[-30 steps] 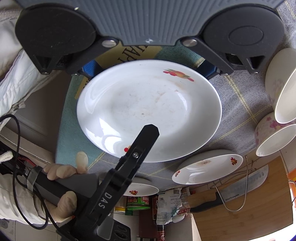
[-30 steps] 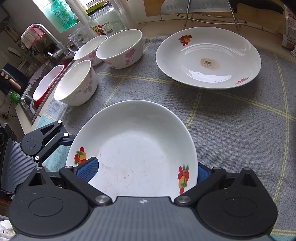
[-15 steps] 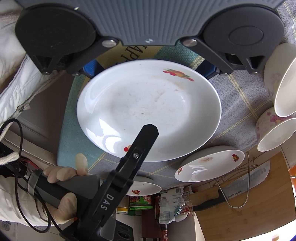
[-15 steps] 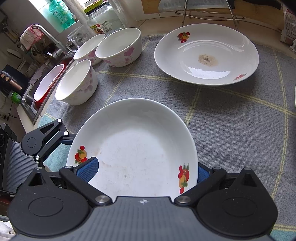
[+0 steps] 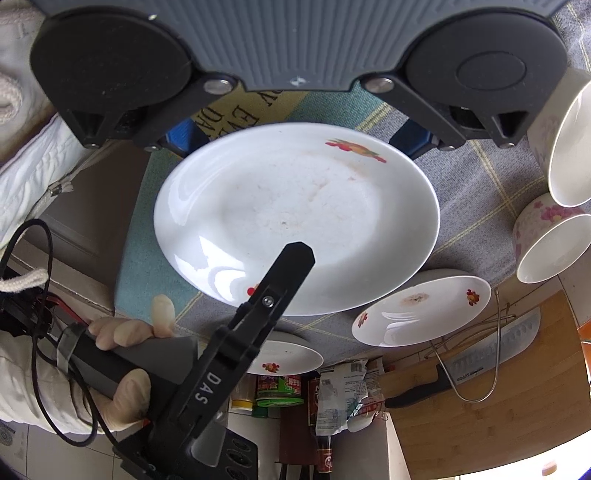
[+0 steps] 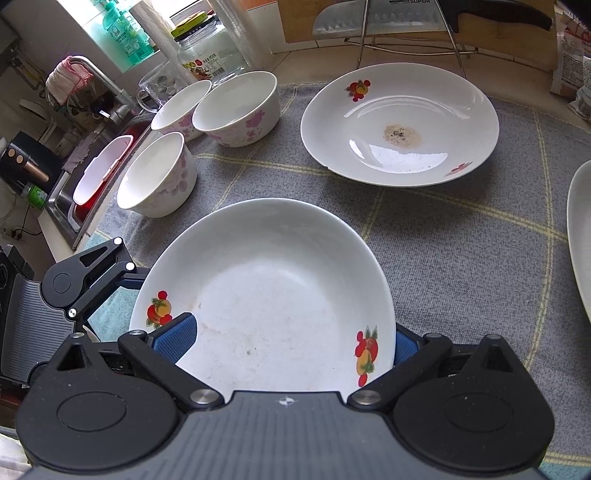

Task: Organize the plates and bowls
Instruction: 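Lift the plate with the right gripper and carry it toward the placed plate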

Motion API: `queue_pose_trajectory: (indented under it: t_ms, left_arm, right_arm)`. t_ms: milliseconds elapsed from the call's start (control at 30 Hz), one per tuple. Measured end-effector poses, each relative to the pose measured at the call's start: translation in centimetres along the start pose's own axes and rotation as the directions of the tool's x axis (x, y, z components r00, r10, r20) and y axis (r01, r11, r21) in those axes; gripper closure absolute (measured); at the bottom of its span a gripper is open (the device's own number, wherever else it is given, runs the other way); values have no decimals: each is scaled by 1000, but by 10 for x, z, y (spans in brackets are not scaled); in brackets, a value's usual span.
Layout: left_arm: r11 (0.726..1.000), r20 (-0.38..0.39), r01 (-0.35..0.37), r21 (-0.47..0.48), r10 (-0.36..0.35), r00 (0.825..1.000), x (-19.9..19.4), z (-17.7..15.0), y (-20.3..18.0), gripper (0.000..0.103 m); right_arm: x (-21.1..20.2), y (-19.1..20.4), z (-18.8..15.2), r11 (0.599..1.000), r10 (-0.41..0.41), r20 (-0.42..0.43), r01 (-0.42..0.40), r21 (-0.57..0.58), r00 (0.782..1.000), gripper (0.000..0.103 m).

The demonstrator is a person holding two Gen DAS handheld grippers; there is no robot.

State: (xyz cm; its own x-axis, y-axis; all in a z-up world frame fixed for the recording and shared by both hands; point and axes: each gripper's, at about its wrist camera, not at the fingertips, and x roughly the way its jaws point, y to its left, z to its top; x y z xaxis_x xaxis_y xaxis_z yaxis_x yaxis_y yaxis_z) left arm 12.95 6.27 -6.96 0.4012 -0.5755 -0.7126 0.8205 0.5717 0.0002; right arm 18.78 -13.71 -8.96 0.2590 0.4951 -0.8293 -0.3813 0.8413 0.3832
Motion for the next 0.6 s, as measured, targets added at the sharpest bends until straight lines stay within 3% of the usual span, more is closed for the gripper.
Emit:
queue_pose_trajectory:
  t_ms: [600]
  left_arm:
    - [1000,-2,-28,1,28,1000,30,50,-26,2]
  right_arm:
    - [-45,-48,0,1000,4,38,-3,-15,999,0]
